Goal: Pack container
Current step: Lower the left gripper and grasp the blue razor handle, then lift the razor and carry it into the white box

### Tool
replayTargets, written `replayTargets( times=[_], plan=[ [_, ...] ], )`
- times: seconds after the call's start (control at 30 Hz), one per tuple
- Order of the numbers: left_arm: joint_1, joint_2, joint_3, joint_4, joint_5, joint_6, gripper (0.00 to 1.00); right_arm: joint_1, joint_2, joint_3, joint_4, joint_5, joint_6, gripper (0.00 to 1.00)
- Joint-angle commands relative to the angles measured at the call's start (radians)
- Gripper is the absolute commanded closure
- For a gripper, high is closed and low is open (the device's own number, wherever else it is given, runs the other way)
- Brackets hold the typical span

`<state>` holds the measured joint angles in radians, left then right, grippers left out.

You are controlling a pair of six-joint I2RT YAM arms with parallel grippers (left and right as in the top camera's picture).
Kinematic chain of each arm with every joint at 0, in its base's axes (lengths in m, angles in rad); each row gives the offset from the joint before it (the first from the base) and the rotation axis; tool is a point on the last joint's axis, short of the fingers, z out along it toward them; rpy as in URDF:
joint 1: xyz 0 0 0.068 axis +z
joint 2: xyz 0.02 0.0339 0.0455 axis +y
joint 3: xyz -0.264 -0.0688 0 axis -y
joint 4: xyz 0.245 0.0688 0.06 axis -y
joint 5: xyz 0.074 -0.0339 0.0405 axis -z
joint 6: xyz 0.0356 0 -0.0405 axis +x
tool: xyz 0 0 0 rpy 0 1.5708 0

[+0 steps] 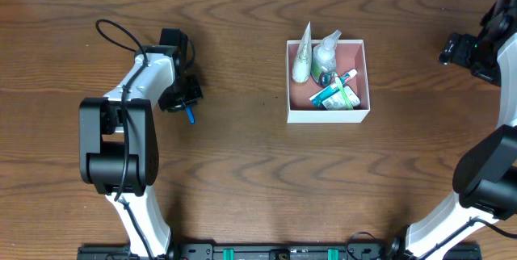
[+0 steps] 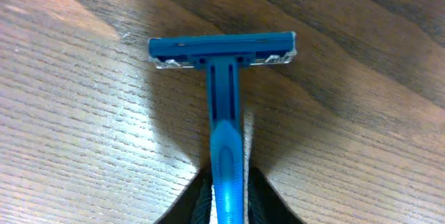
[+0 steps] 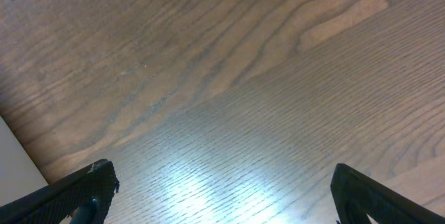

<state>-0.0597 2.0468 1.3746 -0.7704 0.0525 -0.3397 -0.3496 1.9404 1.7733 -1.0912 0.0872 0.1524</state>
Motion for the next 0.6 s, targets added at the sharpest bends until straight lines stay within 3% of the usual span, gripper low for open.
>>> replayTargets(
  times=[0.0, 0.3, 0.57],
  plan=[
    [0.005, 0.018, 0.002, -0.006, -0.016, 0.005, 0.91, -0.006, 0.009, -0.003, 0.000, 0.014, 0.011, 0.01],
    [0.004, -0.035, 0.116, -0.082, -0.002, 0.007, 0.94, -0.006, 0.009, -0.003, 0.000, 0.014, 0.011, 0.01],
    [-0.027, -0.258, 0.282, -0.066, 0.194, 0.014, 0.94, -0.005, 0.009, -0.003, 0.000, 0.014, 0.011, 0.01]
  ],
)
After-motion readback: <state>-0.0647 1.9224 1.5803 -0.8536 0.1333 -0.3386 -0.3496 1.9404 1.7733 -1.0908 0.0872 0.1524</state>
